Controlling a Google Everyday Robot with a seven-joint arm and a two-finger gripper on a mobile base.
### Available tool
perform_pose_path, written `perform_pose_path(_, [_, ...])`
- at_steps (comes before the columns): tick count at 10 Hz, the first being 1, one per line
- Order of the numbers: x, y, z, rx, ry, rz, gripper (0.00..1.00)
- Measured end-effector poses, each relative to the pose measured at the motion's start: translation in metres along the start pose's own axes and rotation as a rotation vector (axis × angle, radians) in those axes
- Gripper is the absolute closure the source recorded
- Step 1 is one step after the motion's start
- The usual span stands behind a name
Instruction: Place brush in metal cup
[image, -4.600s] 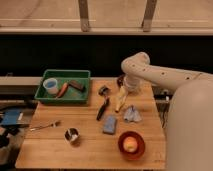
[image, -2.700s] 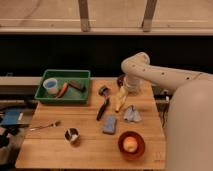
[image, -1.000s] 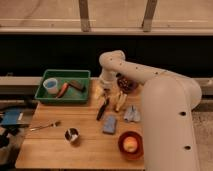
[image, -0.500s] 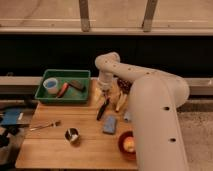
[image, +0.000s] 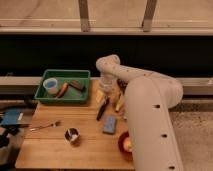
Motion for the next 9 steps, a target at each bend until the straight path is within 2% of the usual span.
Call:
perform_pose_path(2, [0.000, -0.002, 0.008, -0.055, -0.029, -0.003, 0.20])
perform_pose_path(4, [-0.001, -0.005, 0.016, -0.087, -0.060, -0.011, 0.20])
perform_pose_path(7, [-0.009, 0.002, 0.024, -0.092, -0.060, -0.038, 0.20])
perform_pose_path(8, [-0.009, 0.004, 0.026, -0.072, -0.041, -0.046, 0.22])
perform_pose_path(9, [-0.011, 0.007, 0.029, -0.044, -0.020, -0.058, 0.31])
